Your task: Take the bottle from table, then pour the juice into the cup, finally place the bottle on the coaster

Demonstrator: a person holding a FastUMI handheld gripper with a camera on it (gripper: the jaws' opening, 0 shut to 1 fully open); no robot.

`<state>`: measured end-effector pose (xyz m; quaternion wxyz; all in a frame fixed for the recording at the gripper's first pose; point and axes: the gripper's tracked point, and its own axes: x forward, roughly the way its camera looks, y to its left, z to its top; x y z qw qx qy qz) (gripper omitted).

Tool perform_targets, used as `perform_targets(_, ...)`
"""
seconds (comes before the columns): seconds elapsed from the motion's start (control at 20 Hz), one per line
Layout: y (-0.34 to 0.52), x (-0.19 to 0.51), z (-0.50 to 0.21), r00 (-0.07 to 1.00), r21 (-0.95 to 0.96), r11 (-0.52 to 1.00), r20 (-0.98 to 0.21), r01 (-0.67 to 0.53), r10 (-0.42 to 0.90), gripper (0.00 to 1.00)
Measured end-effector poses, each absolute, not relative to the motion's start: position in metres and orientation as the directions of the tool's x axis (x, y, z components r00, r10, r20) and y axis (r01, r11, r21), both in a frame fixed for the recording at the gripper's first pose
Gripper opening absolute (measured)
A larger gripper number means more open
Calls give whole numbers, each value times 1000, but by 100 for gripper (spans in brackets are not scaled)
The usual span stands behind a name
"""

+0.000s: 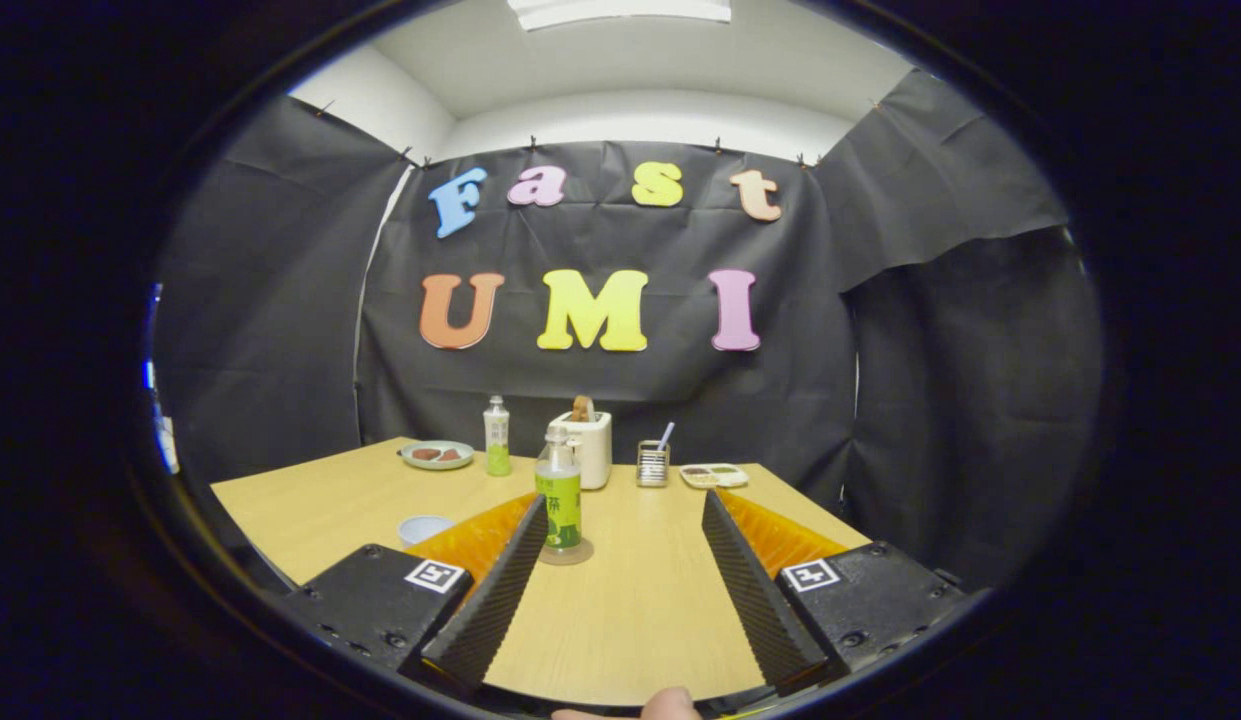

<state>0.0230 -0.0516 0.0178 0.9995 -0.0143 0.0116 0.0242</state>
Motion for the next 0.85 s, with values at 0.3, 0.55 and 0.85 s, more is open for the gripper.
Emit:
perform_targets(0.3, -61, 20, 19, 999, -11, 1000, -43, -23, 22, 99)
perform_targets(0.55, -58, 19, 14, 999, -22, 1000, -49, -21, 20, 100)
perform_targets(0.85, -53, 18, 12, 999, -27, 999, -43, -21, 19, 99)
